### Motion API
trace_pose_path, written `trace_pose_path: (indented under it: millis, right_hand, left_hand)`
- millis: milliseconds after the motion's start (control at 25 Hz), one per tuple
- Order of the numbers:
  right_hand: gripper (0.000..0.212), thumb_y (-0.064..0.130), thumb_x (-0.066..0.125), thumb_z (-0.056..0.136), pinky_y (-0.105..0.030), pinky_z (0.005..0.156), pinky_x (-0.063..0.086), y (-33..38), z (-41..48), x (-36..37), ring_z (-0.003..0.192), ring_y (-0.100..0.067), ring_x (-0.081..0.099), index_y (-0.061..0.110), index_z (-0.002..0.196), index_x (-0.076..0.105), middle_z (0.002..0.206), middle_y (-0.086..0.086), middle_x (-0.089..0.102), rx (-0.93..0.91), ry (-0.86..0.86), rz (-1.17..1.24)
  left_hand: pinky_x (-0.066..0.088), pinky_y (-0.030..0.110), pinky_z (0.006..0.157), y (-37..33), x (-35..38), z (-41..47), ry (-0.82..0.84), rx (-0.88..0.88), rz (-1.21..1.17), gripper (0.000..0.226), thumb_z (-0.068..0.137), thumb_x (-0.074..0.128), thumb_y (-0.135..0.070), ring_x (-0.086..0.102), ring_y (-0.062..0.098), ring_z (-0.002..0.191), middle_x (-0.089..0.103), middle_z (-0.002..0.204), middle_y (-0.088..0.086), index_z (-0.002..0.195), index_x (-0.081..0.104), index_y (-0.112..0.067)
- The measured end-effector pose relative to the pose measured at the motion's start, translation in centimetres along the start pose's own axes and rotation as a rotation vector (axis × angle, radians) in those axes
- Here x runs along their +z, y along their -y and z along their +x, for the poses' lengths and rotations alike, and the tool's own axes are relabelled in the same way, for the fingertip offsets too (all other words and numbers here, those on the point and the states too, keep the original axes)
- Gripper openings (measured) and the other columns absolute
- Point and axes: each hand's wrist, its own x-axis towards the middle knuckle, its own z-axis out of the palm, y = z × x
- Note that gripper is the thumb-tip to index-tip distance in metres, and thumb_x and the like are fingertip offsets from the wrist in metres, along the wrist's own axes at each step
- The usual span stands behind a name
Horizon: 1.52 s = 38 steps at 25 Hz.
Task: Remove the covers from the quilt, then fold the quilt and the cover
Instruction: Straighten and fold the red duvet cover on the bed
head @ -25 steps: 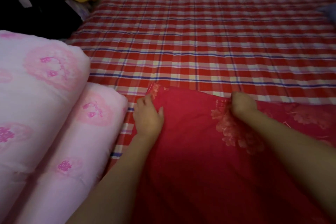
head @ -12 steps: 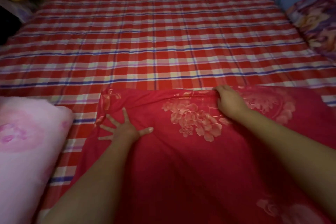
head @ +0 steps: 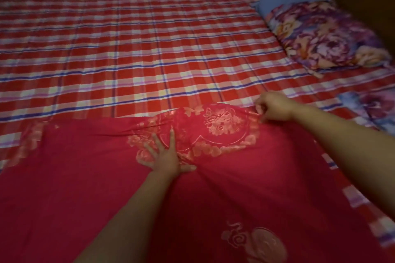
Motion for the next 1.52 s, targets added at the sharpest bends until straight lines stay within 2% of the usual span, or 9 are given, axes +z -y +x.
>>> trace_pose_path:
  millis: [80, 160, 320, 480, 560, 800, 1120, 1360, 1520]
  right_hand:
    - [0.032, 0.019, 0.081, 0.064, -0.030, 0.073, 0.040, 0.0, -0.2, -0.1, 0.090, -0.020, 0.053, 0.024, 0.067, 0.050, 0.087, -0.001, 0.058, -0.115, -0.068, 0.072]
    - [0.043, 0.015, 0.082, 0.064, -0.031, 0.083, 0.042, -0.8, -0.4, 0.3, 0.102, -0.022, 0.054, 0.021, 0.098, 0.056, 0.113, -0.005, 0.058, -0.089, -0.051, 0.124]
    - [0.121, 0.029, 0.087, 0.057, -0.045, 0.107, 0.027, -3.2, -0.1, 1.5, 0.137, -0.031, 0.029, 0.029, 0.150, 0.010, 0.154, -0.002, 0.025, 0.105, 0.227, -0.217]
    - [0.059, 0.033, 0.084, 0.061, -0.034, 0.089, 0.042, -2.6, 0.0, 1.7, 0.108, -0.026, 0.053, 0.016, 0.111, 0.057, 0.108, -0.003, 0.064, -0.077, -0.094, -0.293]
    - [0.043, 0.035, 0.083, 0.063, -0.030, 0.071, 0.040, -2.4, -1.4, 0.6, 0.093, -0.025, 0.057, 0.014, 0.091, 0.059, 0.083, 0.001, 0.060, -0.157, -0.014, -0.158]
    - [0.058, 0.021, 0.075, 0.078, -0.034, 0.100, 0.044, -4.4, -3.2, 1.0, 0.120, -0.024, 0.055, 0.009, 0.130, 0.053, 0.135, -0.003, 0.053, 0.236, 0.567, -0.694]
    - [0.039, 0.022, 0.029, 0.098, -0.041, 0.110, 0.018, -6.3, 0.3, -1.3, 0.129, -0.025, 0.037, 0.025, 0.119, 0.062, 0.123, 0.005, 0.061, 0.322, -0.064, -0.753]
    - [0.038, 0.019, 0.029, 0.097, -0.064, 0.110, 0.005, -6.7, 6.7, 0.7, 0.143, -0.036, 0.011, 0.021, 0.122, 0.058, 0.133, -0.003, 0.056, 0.370, 0.027, -0.682]
    - [0.038, 0.019, 0.028, 0.098, -0.067, 0.109, 0.004, -6.5, 9.6, 3.0, 0.135, -0.033, 0.032, 0.020, 0.116, 0.062, 0.123, -0.002, 0.062, 0.375, 0.024, -0.616]
  left_hand:
    - [-0.004, 0.075, 0.099, -0.2, -0.2, 0.0, 0.005, -0.014, 0.016, 0.135, 0.057, 0.079, -0.060, -0.028, 0.047, 0.135, -0.041, 0.146, 0.015, 0.141, -0.025, -0.043]
    - [-0.003, 0.075, 0.099, -0.7, -0.2, -0.5, -0.019, -0.019, 0.016, 0.133, 0.058, 0.079, -0.059, -0.028, 0.045, 0.136, -0.040, 0.147, 0.014, 0.142, -0.024, -0.044]
    - [0.002, 0.076, 0.098, -1.0, 1.6, -1.8, -0.113, -0.062, -0.010, 0.124, 0.065, 0.076, -0.054, -0.029, 0.038, 0.138, -0.039, 0.149, 0.007, 0.144, -0.020, -0.043]
    - [0.000, 0.076, 0.098, -0.6, 2.2, -1.4, -0.131, -0.091, -0.028, 0.125, 0.065, 0.075, -0.056, -0.026, 0.036, 0.140, -0.034, 0.152, 0.006, 0.143, -0.022, -0.043]
    - [0.001, 0.077, 0.098, -0.6, 2.0, -1.0, -0.120, -0.106, -0.019, 0.128, 0.063, 0.076, -0.056, -0.024, 0.035, 0.141, -0.031, 0.153, 0.007, 0.143, -0.023, -0.042]
    - [0.005, 0.078, 0.099, -0.9, 1.1, -1.0, -0.069, -0.131, -0.036, 0.129, 0.062, 0.078, -0.056, -0.022, 0.036, 0.142, -0.027, 0.154, 0.007, 0.144, -0.021, -0.041]
    - [0.006, 0.071, 0.107, -1.7, -2.4, 2.2, -0.199, -0.128, -0.256, 0.135, 0.042, 0.060, -0.086, -0.012, 0.045, 0.141, -0.023, 0.155, 0.014, 0.140, -0.025, -0.047]
    - [-0.005, 0.077, 0.097, -1.1, -1.3, 6.8, -0.260, -0.271, 0.012, 0.122, 0.048, 0.043, -0.093, -0.021, 0.042, 0.140, -0.025, 0.155, 0.009, 0.144, -0.017, -0.046]
    - [-0.007, 0.072, 0.102, -0.7, -1.7, 9.0, -0.340, -0.274, 0.064, 0.105, 0.062, 0.032, -0.091, -0.014, 0.044, 0.141, -0.016, 0.157, 0.015, 0.146, -0.008, -0.044]
